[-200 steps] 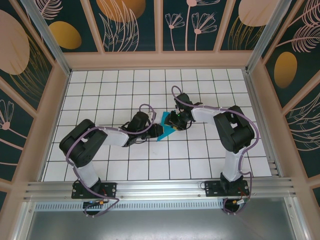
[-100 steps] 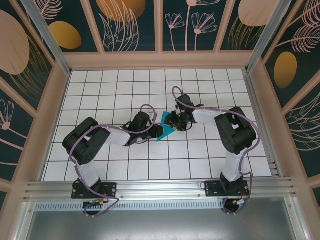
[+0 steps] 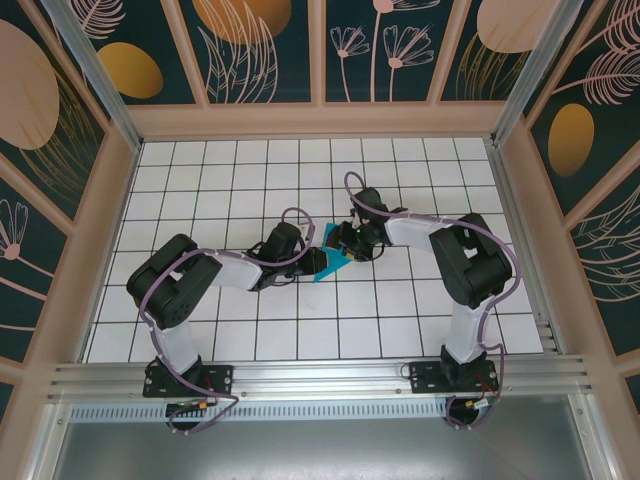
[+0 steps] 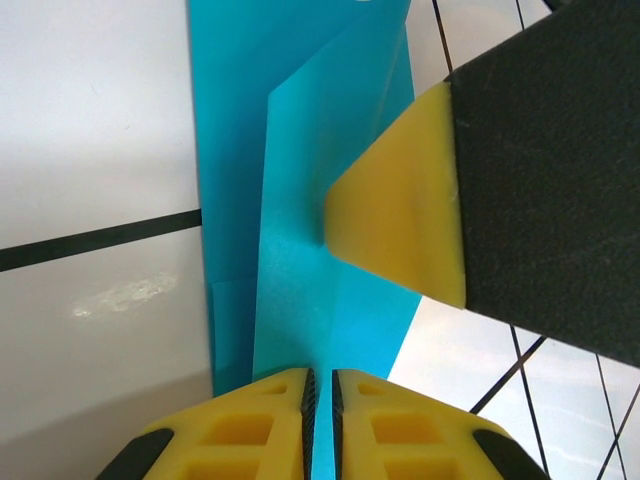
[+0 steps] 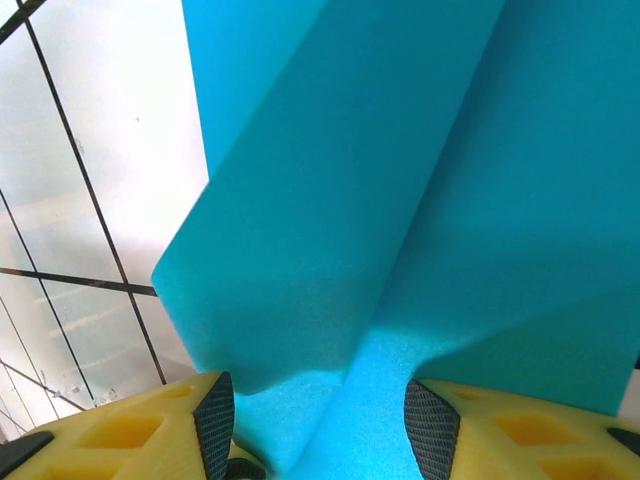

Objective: Fold a paper plane with a square sheet of paper (pick it up from the middle)
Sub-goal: Fourth fold the wing at the center of the table.

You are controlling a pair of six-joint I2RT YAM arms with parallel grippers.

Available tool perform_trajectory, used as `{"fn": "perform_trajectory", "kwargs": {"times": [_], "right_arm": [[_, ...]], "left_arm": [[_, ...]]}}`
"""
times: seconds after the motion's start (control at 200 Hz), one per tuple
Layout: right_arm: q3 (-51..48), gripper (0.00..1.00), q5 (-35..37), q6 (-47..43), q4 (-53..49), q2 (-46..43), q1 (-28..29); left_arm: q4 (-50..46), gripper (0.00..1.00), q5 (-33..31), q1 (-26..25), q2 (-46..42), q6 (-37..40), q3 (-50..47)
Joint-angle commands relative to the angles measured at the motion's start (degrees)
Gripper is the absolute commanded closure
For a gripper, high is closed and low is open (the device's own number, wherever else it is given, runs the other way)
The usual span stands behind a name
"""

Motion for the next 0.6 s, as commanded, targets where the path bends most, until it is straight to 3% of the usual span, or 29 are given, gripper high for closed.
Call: {"fn": "perform_trajectory", "kwargs": {"times": [0.0,0.596], "right_arm": [[-3.7,0.44,15.5,-0.5,-7.9,8.8,-1.3],[-2.5,0.50,17.1,-0.5,-9.6,11.4,-0.8]], "left_arm": [[-1.1,0.84,-1.5,0.5,1.3,1.4,1.3],[-2.2,0.85,-2.6,0.6,1.6,1.4,1.3]]}}
